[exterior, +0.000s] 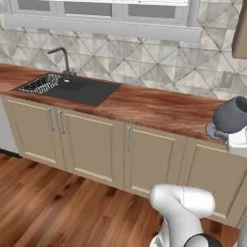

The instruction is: Retrieve the wine glasses from the counter and place one next to each plate.

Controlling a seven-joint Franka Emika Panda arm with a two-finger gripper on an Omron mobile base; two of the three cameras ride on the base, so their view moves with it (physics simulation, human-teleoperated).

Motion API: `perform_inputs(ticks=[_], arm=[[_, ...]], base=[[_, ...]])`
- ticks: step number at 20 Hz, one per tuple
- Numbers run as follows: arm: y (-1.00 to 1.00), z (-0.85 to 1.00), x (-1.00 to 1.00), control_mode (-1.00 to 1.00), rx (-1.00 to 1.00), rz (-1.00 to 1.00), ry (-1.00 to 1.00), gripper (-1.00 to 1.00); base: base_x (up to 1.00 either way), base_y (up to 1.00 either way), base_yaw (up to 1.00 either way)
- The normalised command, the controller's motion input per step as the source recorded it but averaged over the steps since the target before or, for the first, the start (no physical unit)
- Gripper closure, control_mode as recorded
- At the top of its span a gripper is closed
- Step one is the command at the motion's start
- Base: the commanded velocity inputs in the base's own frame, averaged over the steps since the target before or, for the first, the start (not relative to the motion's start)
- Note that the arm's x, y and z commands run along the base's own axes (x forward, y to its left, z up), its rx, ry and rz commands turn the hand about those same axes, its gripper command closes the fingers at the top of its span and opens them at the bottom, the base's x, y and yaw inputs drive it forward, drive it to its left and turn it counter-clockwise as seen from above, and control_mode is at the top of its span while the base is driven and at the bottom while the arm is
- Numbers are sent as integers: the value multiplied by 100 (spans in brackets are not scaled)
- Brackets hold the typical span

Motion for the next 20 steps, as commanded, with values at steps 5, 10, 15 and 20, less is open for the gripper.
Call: perform_inputs(ticks=[5,10,15,20], arm=[[0,0,0,100,0,0,0,100],[0,0,0,100,0,0,0,100],[0,0,0,100,0,0,0,100],[0,0,0,100,0,0,0,100]], base=[[0,-29,95],[3,-26,94],[0,-28,94],[0,-72,74]])
